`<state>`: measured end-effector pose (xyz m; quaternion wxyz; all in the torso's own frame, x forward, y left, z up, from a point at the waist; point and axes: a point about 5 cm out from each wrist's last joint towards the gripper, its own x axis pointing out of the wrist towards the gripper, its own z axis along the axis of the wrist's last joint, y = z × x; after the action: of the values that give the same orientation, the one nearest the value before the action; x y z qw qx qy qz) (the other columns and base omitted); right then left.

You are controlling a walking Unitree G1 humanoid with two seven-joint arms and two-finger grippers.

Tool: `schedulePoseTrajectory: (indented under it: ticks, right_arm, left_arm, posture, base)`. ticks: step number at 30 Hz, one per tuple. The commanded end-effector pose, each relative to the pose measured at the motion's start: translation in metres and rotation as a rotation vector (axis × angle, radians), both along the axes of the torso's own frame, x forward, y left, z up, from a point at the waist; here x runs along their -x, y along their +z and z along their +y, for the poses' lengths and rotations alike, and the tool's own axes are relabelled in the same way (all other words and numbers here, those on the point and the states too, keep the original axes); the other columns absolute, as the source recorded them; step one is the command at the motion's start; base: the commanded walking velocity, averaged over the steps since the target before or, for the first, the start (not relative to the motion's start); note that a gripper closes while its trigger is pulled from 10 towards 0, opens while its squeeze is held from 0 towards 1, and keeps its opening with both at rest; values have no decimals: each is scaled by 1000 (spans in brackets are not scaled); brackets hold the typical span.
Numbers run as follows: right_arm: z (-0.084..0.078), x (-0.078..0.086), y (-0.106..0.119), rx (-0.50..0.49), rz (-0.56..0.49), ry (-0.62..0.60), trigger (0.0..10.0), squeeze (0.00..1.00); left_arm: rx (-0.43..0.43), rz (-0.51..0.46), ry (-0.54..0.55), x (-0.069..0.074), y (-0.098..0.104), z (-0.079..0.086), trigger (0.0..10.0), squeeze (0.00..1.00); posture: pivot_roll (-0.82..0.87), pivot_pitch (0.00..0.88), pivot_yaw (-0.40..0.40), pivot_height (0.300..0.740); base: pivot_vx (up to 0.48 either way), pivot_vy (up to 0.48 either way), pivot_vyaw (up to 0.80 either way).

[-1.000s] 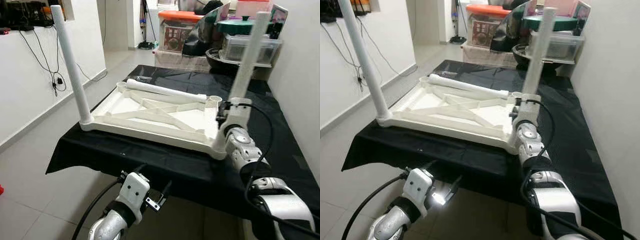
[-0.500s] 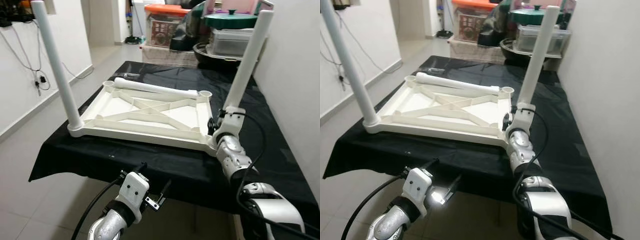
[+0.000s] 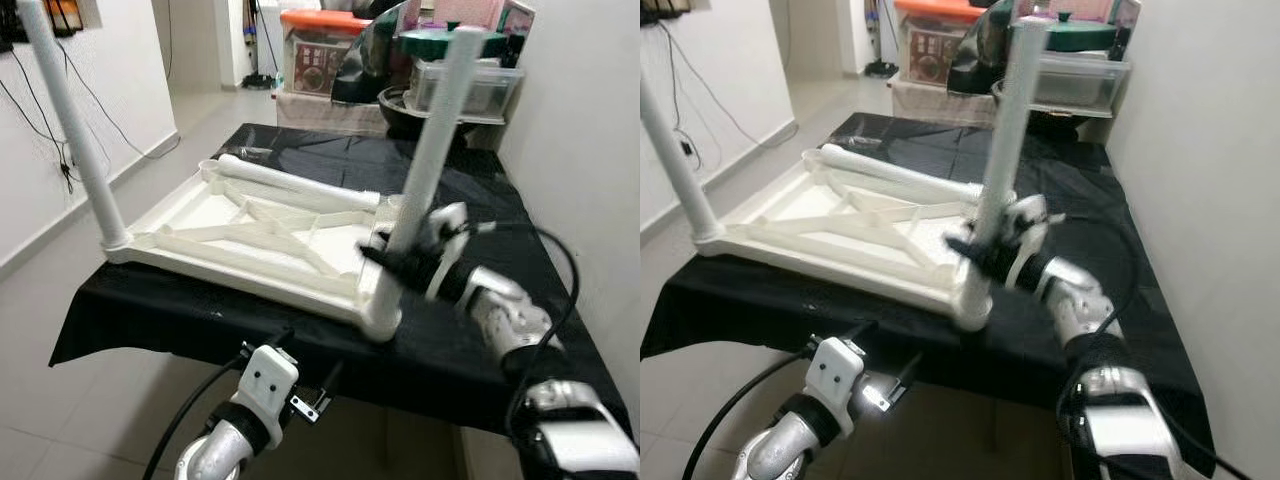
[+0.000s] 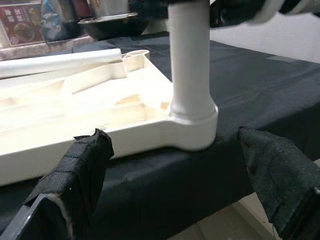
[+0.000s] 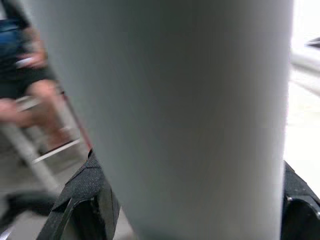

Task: Building children table

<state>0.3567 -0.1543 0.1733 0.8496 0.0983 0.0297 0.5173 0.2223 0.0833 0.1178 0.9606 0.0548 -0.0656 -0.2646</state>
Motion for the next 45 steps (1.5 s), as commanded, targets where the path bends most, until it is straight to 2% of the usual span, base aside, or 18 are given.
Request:
schedulePoseTrajectory:
  ticks: [1,2,3,6,11,15,21,24,31,32,34,35,36,40,41,42,43,45]
  right_arm:
    - [8,1,4,1,-27,57,10000,0]
    - [12,1,4,2,-31,73,10000,0]
    - [17,1,4,2,-36,82,0,0]
    - [20,-1,3,14,-35,66,0,0]
    - [11,-21,-1,124,-28,-237,0,0]
    - [-34,-39,-8,241,85,-782,0,0]
    - [-116,-23,-21,360,237,-1481,0,0]
    - [-132,-14,-25,349,283,-1658,0,0]
    - [-117,-12,-38,320,346,-1761,0,0]
    - [-110,-13,-41,322,349,-1761,4706,0]
    - [-106,-14,-42,324,351,-1761,4706,0]
    - [-101,-15,-43,335,342,-1759,10000,522]
    - [-97,-16,-42,330,329,-1739,10000,1000]
    - [-91,-17,-42,341,296,-1749,10000,1000]
    - [-91,-15,-44,350,289,-1747,10000,792]
    - [-91,-15,-44,350,289,-1747,10000,792]
    - [-92,-13,-46,363,272,-1746,10000,0]
    - [-92,-9,-50,377,228,-1747,10000,0]
  left_arm:
    - [-16,19,-3,2,-5,1,10000,0]
    - [-16,19,-3,2,-5,1,10000,0]
    - [-16,18,-4,2,-5,1,10000,0]
    - [-16,18,-4,2,-5,1,10000,0]
    - [-16,18,-3,2,-5,0,10000,0]
    - [-15,18,-3,1,-5,0,10000,0]
    - [-14,21,-7,1,-5,0,10000,0]
    - [-14,22,-6,1,-5,0,10000,0]
    - [-15,24,-5,1,-5,1,10000,0]
    - [-16,24,-5,1,-5,1,10000,0]
    - [-16,24,-4,1,-5,1,10000,0]
    - [-17,24,-3,1,-5,1,10000,0]
    - [-17,23,-2,1,-4,1,10000,0]
    - [-17,24,-1,1,-4,1,10000,0]
    - [-17,25,-1,1,-4,1,10000,0]
    - [-17,25,-1,1,-4,1,10000,0]
    - [-17,25,0,1,-4,1,10000,0]
    - [-17,24,1,1,-4,1,10000,0]
  posture:
    - [62,0,-77,740]
    - [63,0,-77,740]
    - [65,0,-80,740]
    - [64,0,-77,740]
    - [61,0,-81,740]
    - [61,0,-81,740]
    - [60,0,-79,740]
    - [59,0,-80,740]
    - [57,0,-77,740]
    - [65,0,-78,740]
    - [65,0,-78,740]
    - [67,0,-80,740]
    - [64,0,-79,740]
    - [60,0,-78,740]
    - [61,0,-80,740]
    - [61,0,-80,740]
    - [60,0,-79,740]
    - [57,0,-76,740]
  base:
    - [0,0,0]
    - [0,0,0]
    - [0,0,0]
    - [0,0,0]
    - [0,0,0]
    - [0,0,0]
    - [0,0,0]
    - [0,0,0]
    - [0,0,0]
    - [0,0,0]
    - [0,0,0]
    - [0,0,0]
    - [0,0,0]
    - [0,0,0]
    - [0,0,0]
    - [0,0,0]
    - [0,0,0]
    - [0,0,0]
